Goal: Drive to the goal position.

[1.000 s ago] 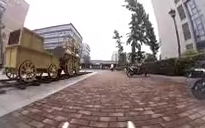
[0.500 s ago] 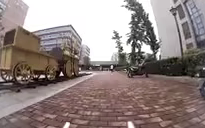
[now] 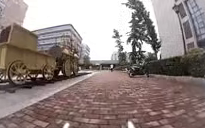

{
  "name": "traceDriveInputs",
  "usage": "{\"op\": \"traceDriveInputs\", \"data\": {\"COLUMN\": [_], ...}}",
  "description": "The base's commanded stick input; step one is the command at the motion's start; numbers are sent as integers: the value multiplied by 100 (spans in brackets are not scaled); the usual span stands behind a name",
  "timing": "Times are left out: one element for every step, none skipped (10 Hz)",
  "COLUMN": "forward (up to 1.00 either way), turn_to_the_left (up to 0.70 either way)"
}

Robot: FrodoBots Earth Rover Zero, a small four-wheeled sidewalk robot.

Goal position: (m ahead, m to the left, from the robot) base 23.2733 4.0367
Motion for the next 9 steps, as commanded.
{"op": "traceDriveInputs", "data": {"forward": [45,45,45,45,45,45,45,45,45], "turn_to_the_left": [0,0,0,0,0,0,0,0,0]}}
